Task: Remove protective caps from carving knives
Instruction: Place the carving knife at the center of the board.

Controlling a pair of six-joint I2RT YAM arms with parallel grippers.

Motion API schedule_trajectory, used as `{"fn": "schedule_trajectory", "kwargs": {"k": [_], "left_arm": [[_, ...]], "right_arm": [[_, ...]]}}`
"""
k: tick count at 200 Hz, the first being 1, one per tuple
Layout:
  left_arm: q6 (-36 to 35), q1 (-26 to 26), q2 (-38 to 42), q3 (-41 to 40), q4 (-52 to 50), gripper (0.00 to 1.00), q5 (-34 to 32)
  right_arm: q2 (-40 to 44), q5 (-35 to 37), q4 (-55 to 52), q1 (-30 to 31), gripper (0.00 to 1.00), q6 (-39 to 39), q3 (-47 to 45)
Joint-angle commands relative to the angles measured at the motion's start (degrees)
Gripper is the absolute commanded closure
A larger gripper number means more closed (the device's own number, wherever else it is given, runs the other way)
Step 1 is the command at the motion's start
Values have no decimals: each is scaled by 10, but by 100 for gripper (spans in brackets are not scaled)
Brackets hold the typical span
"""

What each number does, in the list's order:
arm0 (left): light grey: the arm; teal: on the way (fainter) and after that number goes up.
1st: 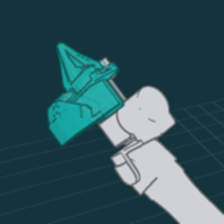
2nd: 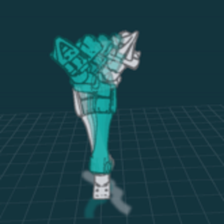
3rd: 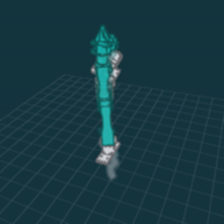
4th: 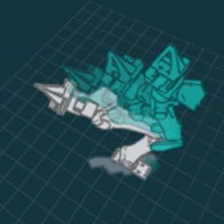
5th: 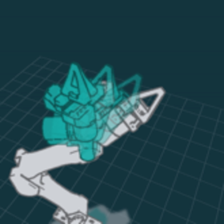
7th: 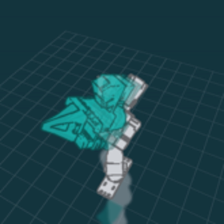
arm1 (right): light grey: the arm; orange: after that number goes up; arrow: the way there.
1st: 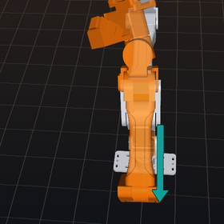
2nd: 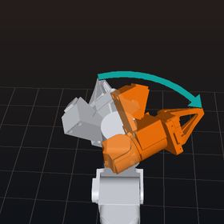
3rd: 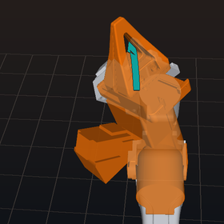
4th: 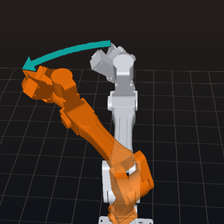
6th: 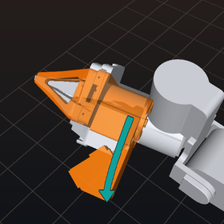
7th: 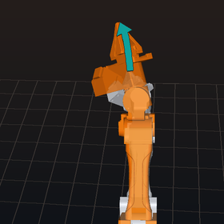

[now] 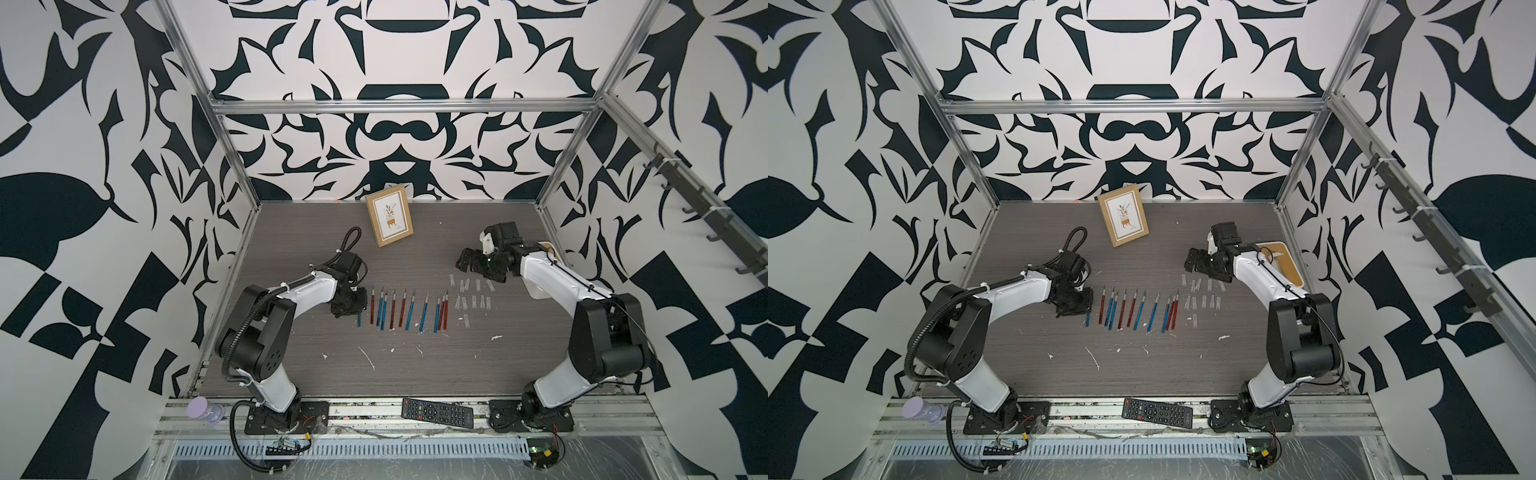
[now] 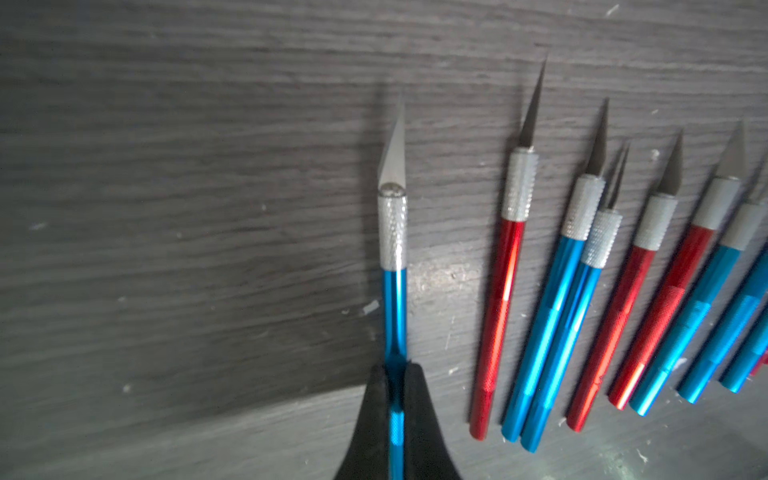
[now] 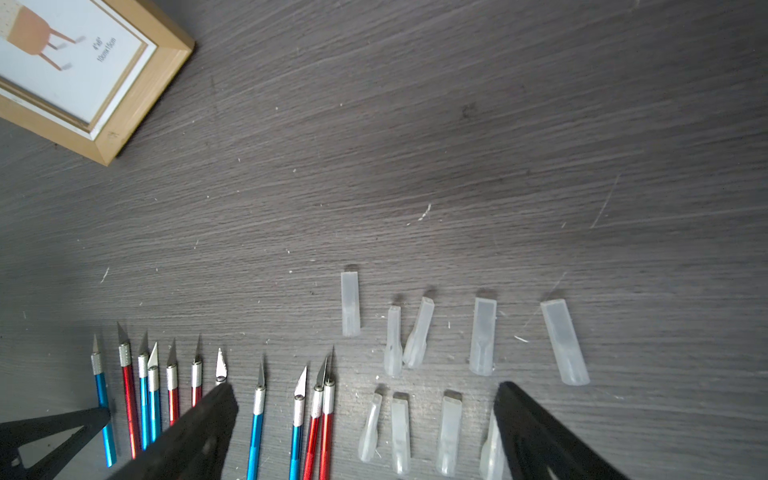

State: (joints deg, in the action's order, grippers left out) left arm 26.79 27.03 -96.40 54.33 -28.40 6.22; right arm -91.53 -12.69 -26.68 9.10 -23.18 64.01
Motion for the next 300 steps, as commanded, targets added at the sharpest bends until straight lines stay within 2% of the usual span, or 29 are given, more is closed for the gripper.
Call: {"fn": "schedule_trajectory", "kwargs": {"k": [1,70,144,190,223,275,284,300], "left_arm": [[5,4,-9,12,-5,95,-3],[5,7,-24,18,-10,81,-24],[4,7,-14,24,-18,77,-27],[-20,7,8,53,-48,74,-50],[-39,7,29,78,-60,58,-64],[-75,-7,66,111,-53,20,-65],[-77,-16,75,111,-46,16,-67],[-82,-34,96,108,-32,0,-89]], "right_arm": [[19,-8,14,-3,1,-2,-2],[6,-16,24,-6,1,-4,-9],[3,-19,28,-8,1,-5,-13],[8,-19,30,-9,2,-5,-16],[20,-14,29,-10,2,-1,-24],[32,-10,31,-17,2,3,-32],[33,-13,30,-19,2,6,-30],[42,-15,35,-20,2,12,-34]]}}
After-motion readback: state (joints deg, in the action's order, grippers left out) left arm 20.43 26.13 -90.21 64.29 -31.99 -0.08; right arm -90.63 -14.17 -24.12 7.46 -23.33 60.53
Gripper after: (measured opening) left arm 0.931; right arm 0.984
